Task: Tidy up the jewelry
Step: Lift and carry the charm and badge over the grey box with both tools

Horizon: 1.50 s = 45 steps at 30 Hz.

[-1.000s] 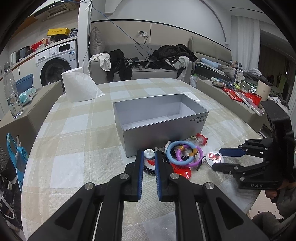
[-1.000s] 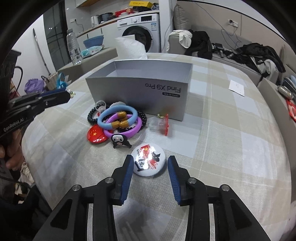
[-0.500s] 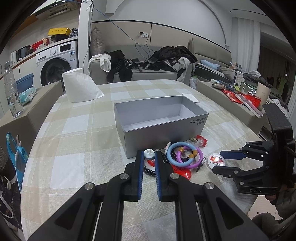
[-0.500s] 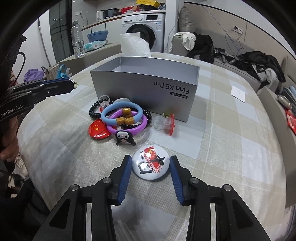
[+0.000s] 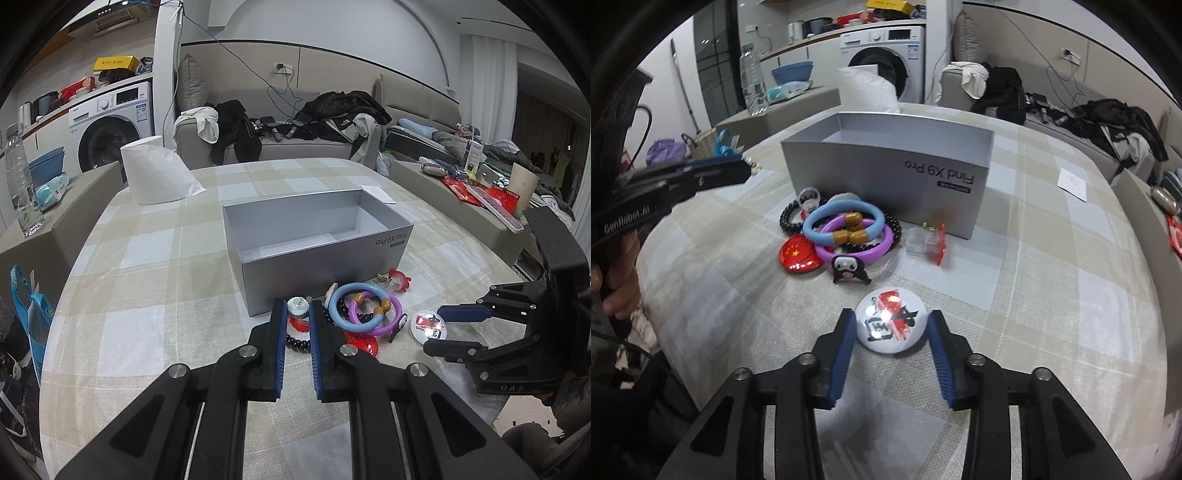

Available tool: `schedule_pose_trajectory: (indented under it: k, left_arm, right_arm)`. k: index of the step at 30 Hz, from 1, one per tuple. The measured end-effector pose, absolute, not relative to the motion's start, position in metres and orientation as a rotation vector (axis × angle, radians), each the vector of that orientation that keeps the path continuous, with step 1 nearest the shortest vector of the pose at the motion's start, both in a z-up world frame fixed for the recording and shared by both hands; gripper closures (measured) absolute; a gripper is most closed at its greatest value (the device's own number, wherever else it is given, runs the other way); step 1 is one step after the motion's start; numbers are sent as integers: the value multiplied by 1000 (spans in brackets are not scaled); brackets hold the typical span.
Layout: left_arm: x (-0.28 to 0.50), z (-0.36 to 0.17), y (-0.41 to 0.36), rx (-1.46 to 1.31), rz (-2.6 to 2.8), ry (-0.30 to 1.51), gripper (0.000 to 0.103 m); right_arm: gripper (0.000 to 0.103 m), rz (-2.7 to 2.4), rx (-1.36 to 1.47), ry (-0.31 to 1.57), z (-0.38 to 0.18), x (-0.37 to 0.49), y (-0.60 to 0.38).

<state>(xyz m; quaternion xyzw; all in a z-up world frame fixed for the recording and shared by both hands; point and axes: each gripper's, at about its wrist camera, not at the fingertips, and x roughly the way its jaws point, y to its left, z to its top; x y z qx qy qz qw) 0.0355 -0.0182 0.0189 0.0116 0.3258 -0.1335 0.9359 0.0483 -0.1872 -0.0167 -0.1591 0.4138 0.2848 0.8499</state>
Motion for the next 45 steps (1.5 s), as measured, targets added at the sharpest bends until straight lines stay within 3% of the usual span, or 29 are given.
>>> schedule_pose_trajectory:
  k: [7, 24, 45]
  left_arm:
    - [36, 18, -19, 21, -280, 666, 95]
    - [32, 23, -19, 19, -282, 649, 95]
    - [67, 45, -21, 3, -263, 561, 95]
  right_arm:
    - [62, 598, -447, 881, -16, 47, -174]
    - [63, 640, -253, 893, -13, 45, -195]
    - [62, 614, -62, 649, 53, 98, -190]
